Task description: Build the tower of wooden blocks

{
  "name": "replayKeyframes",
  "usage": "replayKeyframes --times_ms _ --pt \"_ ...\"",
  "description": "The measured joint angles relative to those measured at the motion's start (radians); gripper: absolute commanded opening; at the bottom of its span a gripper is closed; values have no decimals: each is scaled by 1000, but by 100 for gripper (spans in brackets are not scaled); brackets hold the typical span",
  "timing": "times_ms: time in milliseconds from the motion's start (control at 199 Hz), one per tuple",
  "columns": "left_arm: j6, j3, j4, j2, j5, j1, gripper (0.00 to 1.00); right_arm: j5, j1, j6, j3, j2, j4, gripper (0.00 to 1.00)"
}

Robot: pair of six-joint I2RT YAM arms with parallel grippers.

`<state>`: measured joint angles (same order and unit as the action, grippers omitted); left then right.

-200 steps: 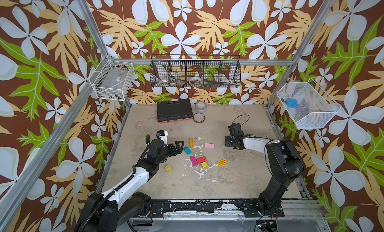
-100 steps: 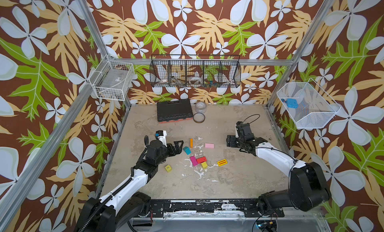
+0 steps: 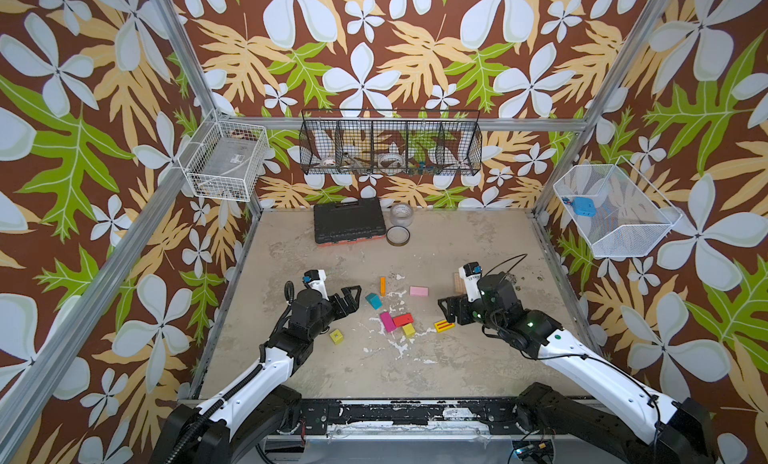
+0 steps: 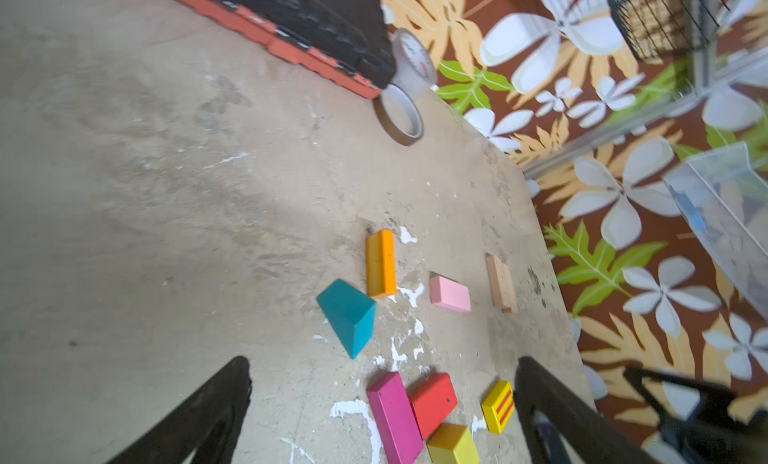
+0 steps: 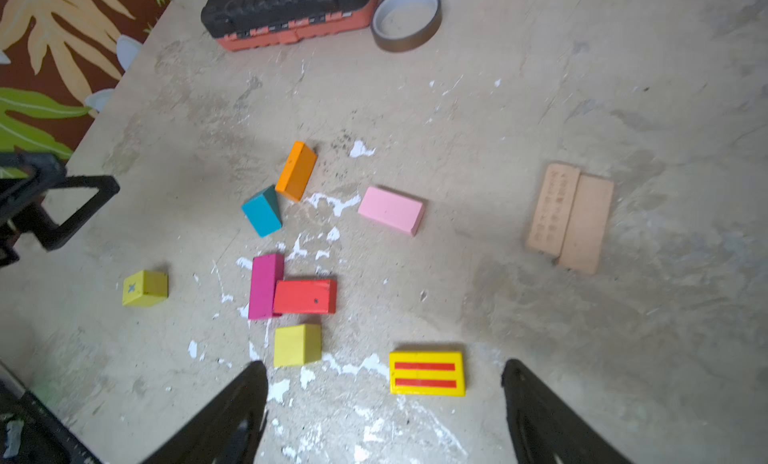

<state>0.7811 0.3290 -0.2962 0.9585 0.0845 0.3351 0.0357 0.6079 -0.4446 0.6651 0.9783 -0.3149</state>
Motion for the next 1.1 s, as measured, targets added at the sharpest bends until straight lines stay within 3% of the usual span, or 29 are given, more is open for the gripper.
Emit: replayKeyframes --times_ms 125,451,657,863,1104 --pt "31 -72 -105 -29 -5 -35 100 -42 65 -36 -68 -3 -11 88" --pt "-2 -61 -82 -93 -67 -45 100 -101 132 -146 -237 89 82 86" --pt "4 -66 -36 -211 -174 -58 100 -122 148 -161 -226 135 131 88" --pt "5 -74 23 -374 -271 -58 100 -142 151 -159 -162 281 138 86" --pt "-5 -4 130 -386 -313 -58 100 -229 145 -172 -108 343 102 89"
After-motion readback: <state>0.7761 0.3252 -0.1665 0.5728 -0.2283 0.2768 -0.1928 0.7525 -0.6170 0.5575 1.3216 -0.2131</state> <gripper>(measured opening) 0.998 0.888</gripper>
